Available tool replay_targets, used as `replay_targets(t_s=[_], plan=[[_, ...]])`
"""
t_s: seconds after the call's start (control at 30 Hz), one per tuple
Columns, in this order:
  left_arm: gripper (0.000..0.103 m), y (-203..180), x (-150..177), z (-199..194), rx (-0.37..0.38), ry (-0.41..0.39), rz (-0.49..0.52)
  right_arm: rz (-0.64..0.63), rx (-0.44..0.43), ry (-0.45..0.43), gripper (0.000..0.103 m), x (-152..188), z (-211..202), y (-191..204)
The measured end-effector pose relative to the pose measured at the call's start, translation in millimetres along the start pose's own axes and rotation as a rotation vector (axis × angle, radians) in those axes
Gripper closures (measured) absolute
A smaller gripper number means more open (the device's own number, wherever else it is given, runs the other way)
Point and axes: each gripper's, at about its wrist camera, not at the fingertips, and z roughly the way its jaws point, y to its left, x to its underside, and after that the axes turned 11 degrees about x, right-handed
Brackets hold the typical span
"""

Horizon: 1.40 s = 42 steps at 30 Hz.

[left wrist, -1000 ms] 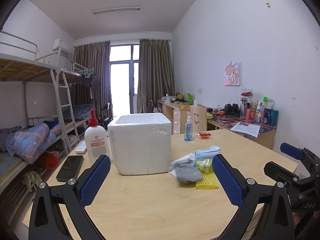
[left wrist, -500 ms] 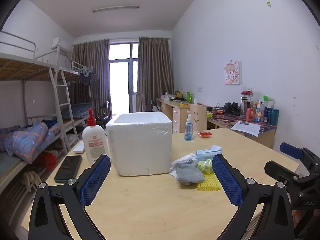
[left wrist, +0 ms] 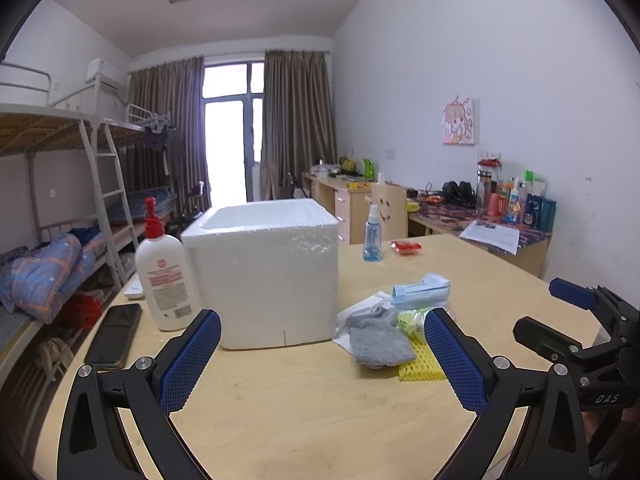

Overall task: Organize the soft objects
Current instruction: 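Lower the left gripper onto the grey sock while the right gripper approaches the green wipe pack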

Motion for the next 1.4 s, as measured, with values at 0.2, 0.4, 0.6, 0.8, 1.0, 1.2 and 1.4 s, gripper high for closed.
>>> replay_targets(t_s=[0.2,0.4,0.6,0.8,1.0,1.2,1.4], plan=[[0.001,3,1,18,0.029,0.065,-0.001,-0.001,0.001,0.043,0.000,-2,20,-3],[0.001,2,1,42,0.060,0.126,0.004,0.010,-0.002,0.096,0.000,-4,40,-9],[0.001,3,7,73,0.101,0.218,-0.021,0.006,0.001,0.169,0.000,0,60,-12],[0.001,5,13,98,0.160,0.294,-0.057,0.047,-0.036,0.256,0.000,2,77,-23],[0.001,6,17,119,0.200,0.365,-0.077,0.057,-0.005,0.288,0.000,2,86,-32],[0.021,9,23,147,0.239,0.460,-0.114,0.033,0.006,0.317,0.000,1,98,-32],[0.038,13,26,163,0.250,0.539,-0.118,0.020,-0.010,0.343,0.000,-1,110,-33]])
